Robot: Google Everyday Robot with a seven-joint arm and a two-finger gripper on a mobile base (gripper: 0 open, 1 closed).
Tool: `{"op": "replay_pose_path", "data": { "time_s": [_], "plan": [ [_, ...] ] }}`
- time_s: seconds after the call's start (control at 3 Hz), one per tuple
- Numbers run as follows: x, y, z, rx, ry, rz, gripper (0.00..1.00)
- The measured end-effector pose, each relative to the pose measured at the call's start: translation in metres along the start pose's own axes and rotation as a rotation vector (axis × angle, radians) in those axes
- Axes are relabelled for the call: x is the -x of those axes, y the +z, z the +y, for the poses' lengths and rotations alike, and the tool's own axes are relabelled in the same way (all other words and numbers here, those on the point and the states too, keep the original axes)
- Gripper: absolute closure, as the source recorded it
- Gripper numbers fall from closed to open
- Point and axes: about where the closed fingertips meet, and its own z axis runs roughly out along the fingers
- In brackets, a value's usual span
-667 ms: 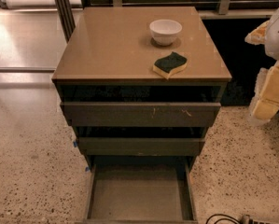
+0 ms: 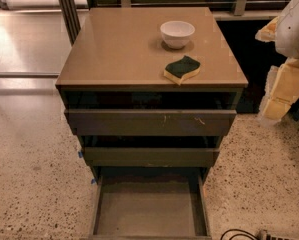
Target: Place sponge into bottom drawer
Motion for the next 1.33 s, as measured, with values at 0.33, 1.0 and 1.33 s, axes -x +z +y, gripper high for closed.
{"op": "replay_pose_path", "data": {
  "time_s": [0.33, 1.0, 1.33],
  "plan": [
    [0.023, 0.028, -0.034, 0.008, -0.026, -0.028, 0.00],
    [0.039, 0.085, -0.068, 0.101, -0.011, -0.020, 0.00],
    [0.043, 0.092, -0.075, 0.083, -0.015, -0.020, 0.00]
  ]
}}
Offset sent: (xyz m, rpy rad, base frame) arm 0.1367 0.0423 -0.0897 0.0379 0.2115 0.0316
